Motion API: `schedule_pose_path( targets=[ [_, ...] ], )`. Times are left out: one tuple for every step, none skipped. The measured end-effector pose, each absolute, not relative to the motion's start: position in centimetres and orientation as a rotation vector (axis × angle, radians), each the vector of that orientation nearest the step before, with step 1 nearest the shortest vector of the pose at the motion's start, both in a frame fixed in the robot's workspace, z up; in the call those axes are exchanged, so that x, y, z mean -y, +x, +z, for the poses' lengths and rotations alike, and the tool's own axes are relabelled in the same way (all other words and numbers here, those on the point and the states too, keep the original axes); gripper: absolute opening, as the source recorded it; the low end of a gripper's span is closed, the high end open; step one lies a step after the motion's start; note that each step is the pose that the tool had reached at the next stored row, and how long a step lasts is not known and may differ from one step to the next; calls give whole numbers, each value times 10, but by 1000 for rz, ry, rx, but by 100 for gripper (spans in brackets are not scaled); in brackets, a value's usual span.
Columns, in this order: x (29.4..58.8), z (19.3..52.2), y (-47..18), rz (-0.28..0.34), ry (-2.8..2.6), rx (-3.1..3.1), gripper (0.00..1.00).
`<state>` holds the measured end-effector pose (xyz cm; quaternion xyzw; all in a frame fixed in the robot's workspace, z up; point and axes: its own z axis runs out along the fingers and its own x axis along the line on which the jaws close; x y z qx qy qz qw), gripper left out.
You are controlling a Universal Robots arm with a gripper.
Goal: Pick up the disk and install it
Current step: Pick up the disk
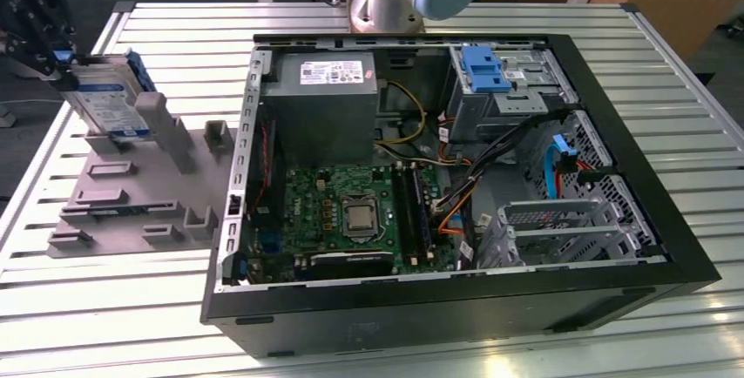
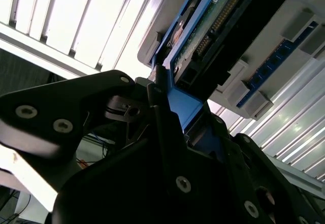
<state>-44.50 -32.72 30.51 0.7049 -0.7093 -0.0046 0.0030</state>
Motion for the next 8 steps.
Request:
schedule_pose_path(
  targets=[
    [327, 305, -445, -14, 2210, 2224, 36],
    [327, 306, -445, -14, 2210, 2224, 36],
    [327, 306, -445, -14, 2210, 2224, 36],
    [327, 306, -445, -14, 2210, 2224, 36],
    [327, 307, -445, -14, 2210, 2224, 36],
    [327, 307, -445, -14, 2210, 2224, 36],
    [327, 307, -445, -14, 2210, 2224, 36],
    [327, 308, -445, -14, 2210, 2224, 36]
  ],
)
